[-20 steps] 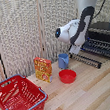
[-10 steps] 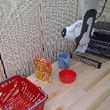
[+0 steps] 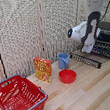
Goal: Extend the gripper towards the oven tray handle. Grasp the handle and carefully pull the tray out of the oven. Move the gripper above the red bowl. Grab the red bowl gently. Lift the bowl and place it onto the oven tray.
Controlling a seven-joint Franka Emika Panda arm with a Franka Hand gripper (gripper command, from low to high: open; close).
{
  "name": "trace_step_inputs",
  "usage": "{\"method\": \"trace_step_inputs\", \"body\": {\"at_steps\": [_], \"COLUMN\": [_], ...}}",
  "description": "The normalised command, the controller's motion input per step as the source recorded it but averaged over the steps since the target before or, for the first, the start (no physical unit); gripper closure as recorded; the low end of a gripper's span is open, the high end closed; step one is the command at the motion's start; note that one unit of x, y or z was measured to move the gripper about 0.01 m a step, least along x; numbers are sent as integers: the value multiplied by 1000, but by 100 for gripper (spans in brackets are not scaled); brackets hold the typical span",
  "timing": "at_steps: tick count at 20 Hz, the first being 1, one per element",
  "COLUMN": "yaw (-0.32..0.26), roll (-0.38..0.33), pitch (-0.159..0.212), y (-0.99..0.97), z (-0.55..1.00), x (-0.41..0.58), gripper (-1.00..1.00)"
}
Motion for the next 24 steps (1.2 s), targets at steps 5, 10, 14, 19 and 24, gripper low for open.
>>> {"method": "trace_step_inputs", "body": {"at_steps": [5, 10, 14, 19, 24], "yaw": [1, 0, 1, 3, 7], "roll": [-30, -47, -31, 65, 174], "pitch": [-9, -28, -18, -3, 8], "y": [-3, -5, -23, 32, 63], "z": [1, 0, 54, 118, 70], "x": [-44, -113, -127, -166, -182], "gripper": [100, 100, 100, 100, 100]}}
